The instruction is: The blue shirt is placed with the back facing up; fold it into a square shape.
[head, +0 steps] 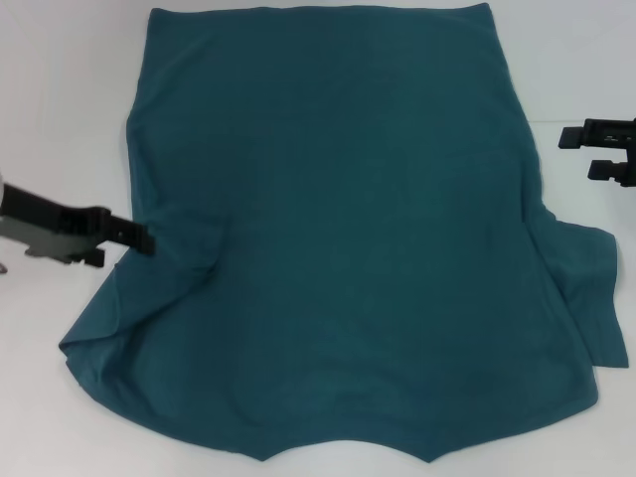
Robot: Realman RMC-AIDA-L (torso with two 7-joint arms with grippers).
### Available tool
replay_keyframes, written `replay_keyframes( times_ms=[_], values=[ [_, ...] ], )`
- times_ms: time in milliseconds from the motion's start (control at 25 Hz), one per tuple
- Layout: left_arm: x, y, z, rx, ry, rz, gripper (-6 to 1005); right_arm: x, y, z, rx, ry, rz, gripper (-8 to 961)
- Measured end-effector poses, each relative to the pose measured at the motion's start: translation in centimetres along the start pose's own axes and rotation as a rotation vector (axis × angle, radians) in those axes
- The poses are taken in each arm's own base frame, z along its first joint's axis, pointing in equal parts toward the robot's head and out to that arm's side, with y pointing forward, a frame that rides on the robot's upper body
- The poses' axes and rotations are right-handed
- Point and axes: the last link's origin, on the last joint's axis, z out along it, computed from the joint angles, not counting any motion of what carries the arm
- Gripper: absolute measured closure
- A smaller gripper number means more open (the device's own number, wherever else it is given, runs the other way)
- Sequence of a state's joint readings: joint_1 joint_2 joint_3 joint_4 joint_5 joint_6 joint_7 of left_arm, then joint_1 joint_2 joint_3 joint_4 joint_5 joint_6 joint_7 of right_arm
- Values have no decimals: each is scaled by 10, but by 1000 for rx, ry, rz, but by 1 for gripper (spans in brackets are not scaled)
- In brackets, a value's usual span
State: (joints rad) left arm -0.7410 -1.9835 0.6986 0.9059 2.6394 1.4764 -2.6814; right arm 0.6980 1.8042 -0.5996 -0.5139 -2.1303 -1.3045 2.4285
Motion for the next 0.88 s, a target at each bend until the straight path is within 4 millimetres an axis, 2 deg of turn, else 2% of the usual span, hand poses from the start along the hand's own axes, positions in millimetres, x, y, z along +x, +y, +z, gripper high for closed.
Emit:
replay_keyframes(
  times_ms=[120, 320, 480, 560, 680, 880],
  values=[
    [-7, -9, 4, 21, 13, -34, 201, 0, -1, -1, 3, -4, 5, 71],
    [-18, -11, 16, 11, -6, -46, 202, 1, -1, 0, 1, -4, 8, 72],
    [-26, -1, 26, -53, -47, 2, 202, 1, -1, 1, -3, -3, 9, 73],
    [-29, 9, 21, -147, -53, 59, 202, 2, 0, 1, -6, 2, 7, 73],
    [-35, 21, -1, -347, -34, 166, 203, 2, 1, -1, -11, 9, -5, 73],
    [-47, 5, -16, -387, 9, 155, 204, 4, -2, -4, -15, 6, -39, 74]
  ],
)
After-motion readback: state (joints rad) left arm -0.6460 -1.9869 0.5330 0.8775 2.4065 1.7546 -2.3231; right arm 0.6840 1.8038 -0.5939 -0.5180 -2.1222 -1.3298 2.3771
